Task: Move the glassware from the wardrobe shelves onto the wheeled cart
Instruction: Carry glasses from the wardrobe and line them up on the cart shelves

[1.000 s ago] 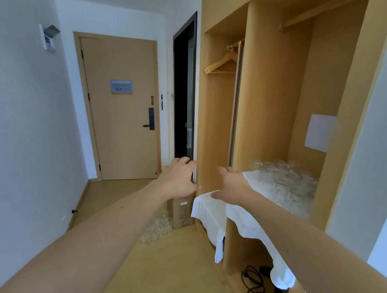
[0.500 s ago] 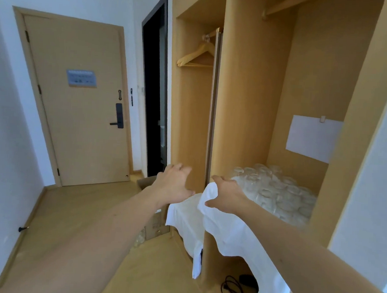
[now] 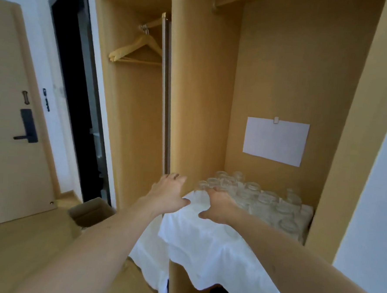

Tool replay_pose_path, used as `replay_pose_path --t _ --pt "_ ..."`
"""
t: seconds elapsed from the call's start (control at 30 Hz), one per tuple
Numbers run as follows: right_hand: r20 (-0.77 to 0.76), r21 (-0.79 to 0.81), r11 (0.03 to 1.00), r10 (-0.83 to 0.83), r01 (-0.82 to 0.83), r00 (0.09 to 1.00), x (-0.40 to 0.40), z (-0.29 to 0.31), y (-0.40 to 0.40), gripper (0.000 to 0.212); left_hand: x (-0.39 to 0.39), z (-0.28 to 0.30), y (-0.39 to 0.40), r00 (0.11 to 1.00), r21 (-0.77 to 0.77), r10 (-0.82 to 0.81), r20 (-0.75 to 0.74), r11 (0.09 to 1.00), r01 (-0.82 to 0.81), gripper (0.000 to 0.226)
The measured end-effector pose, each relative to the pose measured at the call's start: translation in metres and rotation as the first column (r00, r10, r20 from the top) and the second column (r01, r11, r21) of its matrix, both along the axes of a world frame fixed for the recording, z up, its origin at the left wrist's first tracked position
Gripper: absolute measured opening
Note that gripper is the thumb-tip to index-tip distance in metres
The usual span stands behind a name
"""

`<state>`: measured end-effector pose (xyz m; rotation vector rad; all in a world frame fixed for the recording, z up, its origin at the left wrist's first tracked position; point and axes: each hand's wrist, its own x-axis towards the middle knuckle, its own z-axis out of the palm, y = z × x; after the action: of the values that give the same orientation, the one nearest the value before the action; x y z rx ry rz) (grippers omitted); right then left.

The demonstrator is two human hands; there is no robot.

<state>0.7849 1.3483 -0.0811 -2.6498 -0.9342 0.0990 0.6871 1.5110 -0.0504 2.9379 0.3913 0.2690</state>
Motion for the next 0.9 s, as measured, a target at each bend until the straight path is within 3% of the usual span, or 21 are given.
replay_pose_path --t 0.43,0.7,0.9 --pt "-0.04 0.021 0.966 -0.258 0.259 0.965 0.079 -0.015 0.054 0.083 0.129 -0.01 0.076 0.957 -0.029 -0.285 -0.052 0.958 0.284 0.075" --pt "-0.051 -0.028 0.929 -0.37 0.369 0.928 0.12 -0.029 0.042 0.083 0.191 -0.03 0.068 0.918 -0.121 -0.395 -0.04 0.914 0.388 0.073" --pt "-0.021 -0.052 0.918 -0.394 0.392 0.919 0.167 -0.03 0.017 0.061 0.25 -0.034 0.043 0.874 -0.069 -0.484 -0.047 0.874 0.481 0.069"
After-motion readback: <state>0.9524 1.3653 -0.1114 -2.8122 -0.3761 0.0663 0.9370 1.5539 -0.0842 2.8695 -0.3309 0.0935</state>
